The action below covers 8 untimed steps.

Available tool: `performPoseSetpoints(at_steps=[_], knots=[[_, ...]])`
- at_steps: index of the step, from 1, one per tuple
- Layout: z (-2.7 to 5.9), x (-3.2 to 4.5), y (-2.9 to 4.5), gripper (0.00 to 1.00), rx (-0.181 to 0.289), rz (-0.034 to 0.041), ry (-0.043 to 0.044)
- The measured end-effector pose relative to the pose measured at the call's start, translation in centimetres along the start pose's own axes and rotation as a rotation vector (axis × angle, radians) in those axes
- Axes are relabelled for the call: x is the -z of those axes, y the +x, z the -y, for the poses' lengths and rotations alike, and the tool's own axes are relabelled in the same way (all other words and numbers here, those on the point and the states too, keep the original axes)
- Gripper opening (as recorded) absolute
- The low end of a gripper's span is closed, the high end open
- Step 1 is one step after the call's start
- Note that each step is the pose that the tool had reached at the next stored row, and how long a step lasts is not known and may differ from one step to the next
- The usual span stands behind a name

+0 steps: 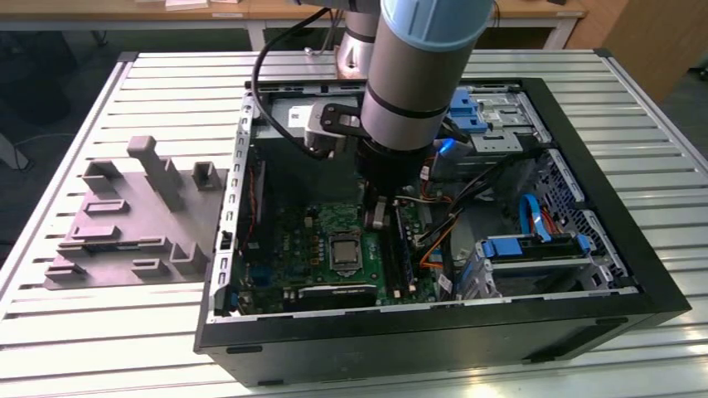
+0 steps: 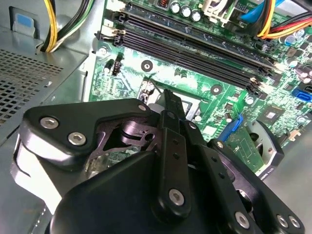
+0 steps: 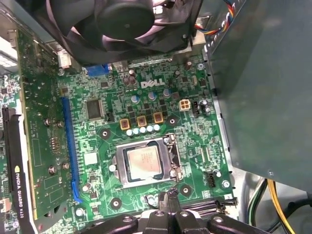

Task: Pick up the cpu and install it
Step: 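Install the first cpu locking lever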

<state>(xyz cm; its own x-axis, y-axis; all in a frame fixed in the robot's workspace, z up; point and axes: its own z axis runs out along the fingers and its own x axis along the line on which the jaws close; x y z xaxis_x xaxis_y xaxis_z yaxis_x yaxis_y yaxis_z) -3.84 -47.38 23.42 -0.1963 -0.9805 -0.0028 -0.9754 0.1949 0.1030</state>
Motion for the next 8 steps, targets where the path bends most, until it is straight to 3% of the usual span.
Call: performPoseSetpoints(at_steps=[4,8], knots=[[0.03,-0.08,0.26,0.11,0.015,-0.0015,0.0000],[0.05,-0.19,0.32,0.11,0.063,-0.0066,0.0000]])
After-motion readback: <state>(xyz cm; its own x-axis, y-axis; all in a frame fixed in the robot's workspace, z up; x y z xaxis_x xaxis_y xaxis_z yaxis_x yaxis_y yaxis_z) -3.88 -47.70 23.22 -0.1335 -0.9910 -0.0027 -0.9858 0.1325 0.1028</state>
